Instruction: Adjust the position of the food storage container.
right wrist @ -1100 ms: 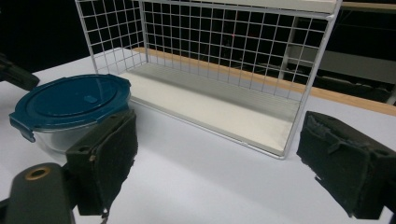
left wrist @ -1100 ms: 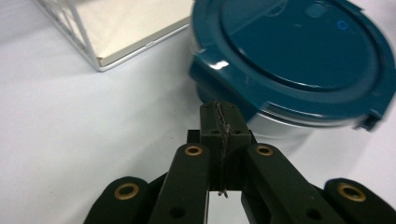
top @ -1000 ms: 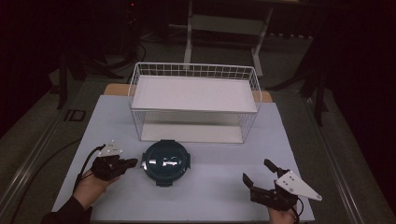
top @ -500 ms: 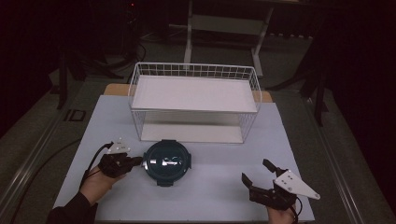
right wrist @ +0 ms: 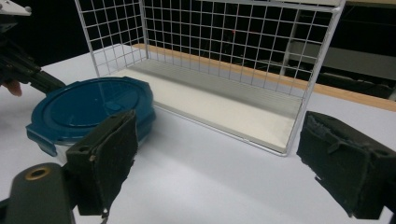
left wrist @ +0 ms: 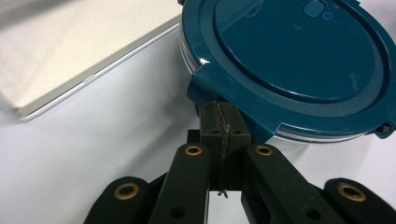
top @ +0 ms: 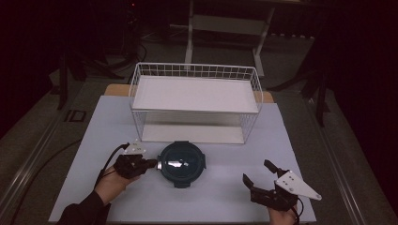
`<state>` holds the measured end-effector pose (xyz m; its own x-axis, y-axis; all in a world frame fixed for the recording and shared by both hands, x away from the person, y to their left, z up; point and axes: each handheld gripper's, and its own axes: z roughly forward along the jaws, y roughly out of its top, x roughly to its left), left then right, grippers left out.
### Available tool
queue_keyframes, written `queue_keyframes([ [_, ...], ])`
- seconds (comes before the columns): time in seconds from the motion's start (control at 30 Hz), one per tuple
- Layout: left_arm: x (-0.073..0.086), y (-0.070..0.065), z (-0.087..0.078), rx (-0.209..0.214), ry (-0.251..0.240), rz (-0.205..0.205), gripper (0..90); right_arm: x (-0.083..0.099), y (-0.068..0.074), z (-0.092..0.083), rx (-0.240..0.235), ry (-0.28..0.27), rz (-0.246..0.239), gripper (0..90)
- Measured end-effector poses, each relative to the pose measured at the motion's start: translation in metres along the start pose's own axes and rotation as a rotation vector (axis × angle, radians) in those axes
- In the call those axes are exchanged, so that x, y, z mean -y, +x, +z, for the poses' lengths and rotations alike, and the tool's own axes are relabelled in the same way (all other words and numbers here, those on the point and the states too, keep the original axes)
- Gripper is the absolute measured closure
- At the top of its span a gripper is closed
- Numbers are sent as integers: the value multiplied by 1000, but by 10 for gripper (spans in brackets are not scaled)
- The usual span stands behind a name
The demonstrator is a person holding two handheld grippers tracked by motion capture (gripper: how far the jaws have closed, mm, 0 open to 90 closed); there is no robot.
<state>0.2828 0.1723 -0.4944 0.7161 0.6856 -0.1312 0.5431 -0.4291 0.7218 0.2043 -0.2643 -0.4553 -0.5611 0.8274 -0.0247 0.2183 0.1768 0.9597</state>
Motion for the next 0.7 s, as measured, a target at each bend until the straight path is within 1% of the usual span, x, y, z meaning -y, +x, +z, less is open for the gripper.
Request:
queue_keyframes([
  [0.07,-3,-3,4,7,-2,2,898,0,0,0,-1,1,-2,119],
  [0.23,-11,-8,12,17,3,25,898,-1,1,-1,-1,0,-8,119],
  [0.5,-23,-16,28,35,-1,40,898,0,2,0,-7,2,-8,119],
  [0.53,-23,-16,28,35,-1,40,898,0,2,0,-7,2,-8,119],
  [0.57,-25,-18,31,45,-1,47,898,0,2,0,-7,1,-8,120],
  [0.67,-29,-21,35,51,1,61,897,0,2,0,-8,2,-6,120],
  [0.7,-30,-22,37,51,-1,57,898,0,2,0,-8,3,-8,119],
])
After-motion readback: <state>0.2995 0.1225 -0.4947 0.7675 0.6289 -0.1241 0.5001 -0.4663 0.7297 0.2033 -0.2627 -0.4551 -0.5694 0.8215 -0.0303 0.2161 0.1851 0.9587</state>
